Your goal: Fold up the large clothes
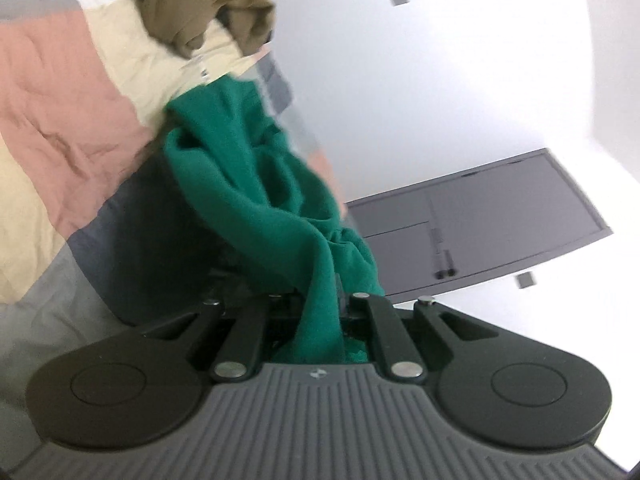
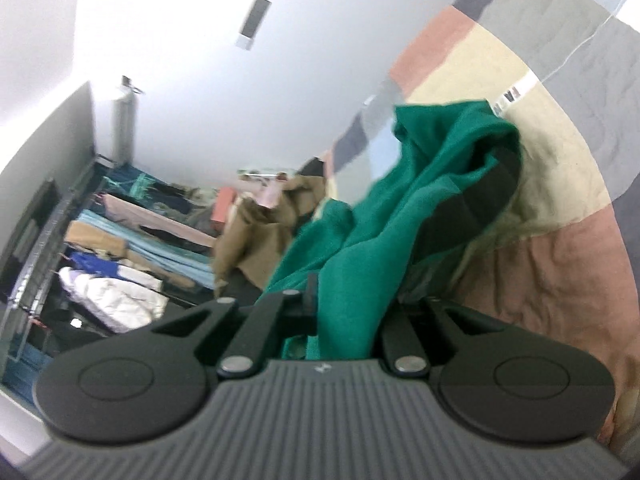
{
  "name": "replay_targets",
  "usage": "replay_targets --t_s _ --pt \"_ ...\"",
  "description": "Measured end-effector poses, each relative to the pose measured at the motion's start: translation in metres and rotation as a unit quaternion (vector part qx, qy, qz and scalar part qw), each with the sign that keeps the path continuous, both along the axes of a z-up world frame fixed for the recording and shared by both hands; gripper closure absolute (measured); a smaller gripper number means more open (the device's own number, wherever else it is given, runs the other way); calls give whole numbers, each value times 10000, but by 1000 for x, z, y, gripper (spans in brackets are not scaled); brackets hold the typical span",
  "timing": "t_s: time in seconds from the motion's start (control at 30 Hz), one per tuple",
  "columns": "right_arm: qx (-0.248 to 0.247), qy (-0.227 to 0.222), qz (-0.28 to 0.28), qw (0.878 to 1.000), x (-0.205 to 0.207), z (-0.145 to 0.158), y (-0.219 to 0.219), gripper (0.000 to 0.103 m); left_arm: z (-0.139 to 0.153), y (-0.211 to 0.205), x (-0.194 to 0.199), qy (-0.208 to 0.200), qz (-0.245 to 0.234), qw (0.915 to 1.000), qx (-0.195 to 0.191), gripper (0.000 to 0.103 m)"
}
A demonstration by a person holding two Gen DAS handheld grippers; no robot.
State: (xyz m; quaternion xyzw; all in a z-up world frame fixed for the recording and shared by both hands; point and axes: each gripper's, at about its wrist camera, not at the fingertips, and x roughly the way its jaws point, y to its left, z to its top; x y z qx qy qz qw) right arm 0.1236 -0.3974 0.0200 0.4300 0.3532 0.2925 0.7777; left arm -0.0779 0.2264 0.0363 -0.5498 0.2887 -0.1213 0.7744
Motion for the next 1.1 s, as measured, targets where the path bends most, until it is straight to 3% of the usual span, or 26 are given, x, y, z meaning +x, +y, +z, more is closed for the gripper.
replay_targets --t_s 0.27,0.43,0.67,0.8,0.9,1.1 --pt "-82 -424 71 9990 -50 22 -25 93 26 -9 -50 -377 -84 9991 -147 94" --pt "-114 -257 2 9996 -40 14 -27 93 20 -7 -34 -363 -3 9993 16 93" --pt "-120 77 -474 9988 38 12 -22 93 30 18 76 -289 255 9981 489 93" --pt "-297 246 -711 9967 99 3 -11 93 31 22 152 -280 427 9920 1155 92" --pt "-342 547 -963 9933 145 -18 -6 93 14 24 205 -108 542 9914 1188 92" --pt "-462 1121 -1220 9851 212 -82 5 92 -39 30 294 260 554 9835 1703 92"
